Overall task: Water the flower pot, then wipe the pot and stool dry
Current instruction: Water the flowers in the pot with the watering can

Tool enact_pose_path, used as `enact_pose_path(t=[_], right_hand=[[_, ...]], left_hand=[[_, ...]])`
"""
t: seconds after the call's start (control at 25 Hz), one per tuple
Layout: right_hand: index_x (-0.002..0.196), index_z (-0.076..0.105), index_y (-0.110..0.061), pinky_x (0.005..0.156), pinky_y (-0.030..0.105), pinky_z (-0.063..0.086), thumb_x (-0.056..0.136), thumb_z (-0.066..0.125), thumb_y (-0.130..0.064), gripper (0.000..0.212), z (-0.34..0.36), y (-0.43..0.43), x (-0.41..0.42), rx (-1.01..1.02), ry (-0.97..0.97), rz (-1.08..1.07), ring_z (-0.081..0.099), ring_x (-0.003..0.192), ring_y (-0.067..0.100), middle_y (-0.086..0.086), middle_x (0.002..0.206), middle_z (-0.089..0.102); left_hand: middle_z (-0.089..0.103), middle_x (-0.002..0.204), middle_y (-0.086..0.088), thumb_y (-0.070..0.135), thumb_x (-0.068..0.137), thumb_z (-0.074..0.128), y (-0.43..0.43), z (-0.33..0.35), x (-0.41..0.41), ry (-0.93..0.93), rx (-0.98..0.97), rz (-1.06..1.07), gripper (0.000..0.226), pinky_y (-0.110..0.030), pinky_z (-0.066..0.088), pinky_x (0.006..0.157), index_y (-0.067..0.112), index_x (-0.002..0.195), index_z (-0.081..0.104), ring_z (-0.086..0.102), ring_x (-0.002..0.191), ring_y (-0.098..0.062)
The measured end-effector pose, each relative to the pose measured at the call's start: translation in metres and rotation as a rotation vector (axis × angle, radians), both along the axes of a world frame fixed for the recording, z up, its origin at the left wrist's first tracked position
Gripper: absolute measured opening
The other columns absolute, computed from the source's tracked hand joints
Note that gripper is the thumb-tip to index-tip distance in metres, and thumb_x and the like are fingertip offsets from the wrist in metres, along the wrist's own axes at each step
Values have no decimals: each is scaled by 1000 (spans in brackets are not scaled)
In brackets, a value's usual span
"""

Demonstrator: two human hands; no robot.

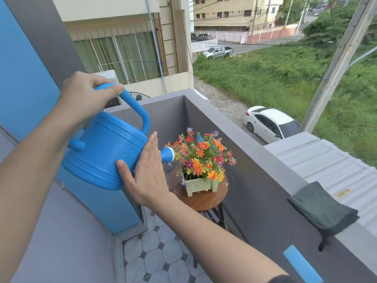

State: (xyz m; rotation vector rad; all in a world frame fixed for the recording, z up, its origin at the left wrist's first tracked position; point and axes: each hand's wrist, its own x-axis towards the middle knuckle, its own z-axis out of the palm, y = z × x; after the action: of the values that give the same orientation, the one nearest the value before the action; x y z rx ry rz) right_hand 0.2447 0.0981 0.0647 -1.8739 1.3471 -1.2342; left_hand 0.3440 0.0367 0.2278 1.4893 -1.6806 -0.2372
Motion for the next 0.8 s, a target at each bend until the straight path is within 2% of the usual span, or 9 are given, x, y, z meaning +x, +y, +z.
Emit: enact_pose_path(t=[0.2, 0.28, 0.4, 0.56, 0.68, 0.8], right_hand=[[148, -11, -2, 118, 33, -6, 85, 29, -63, 96, 8, -11, -11, -51, 47, -35, -10, 148, 22, 15, 159, -12], [148, -10, -2, 118, 35, -4, 88, 36, -57, 94, 13, -21, -16, -71, 91, -42, -8, 148, 24, 16, 160, -10], [148, -8, -1, 120, 38, -2, 88, 36, -56, 93, 18, -34, -20, -71, 158, -32, -7, 148, 24, 17, 160, -8], [148, -8, 0, 121, 40, 0, 87, 32, -60, 95, 14, -32, -13, -38, 181, 8, -8, 148, 25, 17, 160, -8], [148, -10, -1, 119, 34, -4, 84, 25, -70, 101, 7, -19, -5, -26, 125, 26, -10, 147, 22, 15, 160, -11], [148, -13, -3, 117, 28, -8, 79, 18, -74, 104, -1, -10, -2, -48, 54, 7, -15, 145, 14, 7, 156, -18]], left_hand=[[41, 55, 1, 45, 80, 66, -9, 0, 0, 77, -46, -5, 28, -27, 30, 56, 21, 93, 71, 34, 52, -19], [42, 57, 4, 48, 79, 64, -13, 2, 0, 94, -69, 28, 34, -33, 34, 63, 20, 97, 71, 37, 60, -24], [44, 62, 7, 48, 80, 63, -17, 4, 1, 97, -81, 85, 36, -33, 37, 67, 19, 100, 71, 41, 71, -23], [45, 60, 4, 43, 83, 64, -16, 3, 4, 61, -43, 91, 26, -30, 37, 62, 20, 94, 71, 40, 56, -22], [36, 52, -3, 41, 83, 65, -11, 1, 9, 50, 4, 53, 21, -25, 29, 50, 21, 88, 70, 31, 46, -20], [33, 48, -2, 41, 83, 65, -8, 0, 7, 46, 30, 8, 24, -26, 26, 49, 18, 87, 73, 28, 46, -19]])
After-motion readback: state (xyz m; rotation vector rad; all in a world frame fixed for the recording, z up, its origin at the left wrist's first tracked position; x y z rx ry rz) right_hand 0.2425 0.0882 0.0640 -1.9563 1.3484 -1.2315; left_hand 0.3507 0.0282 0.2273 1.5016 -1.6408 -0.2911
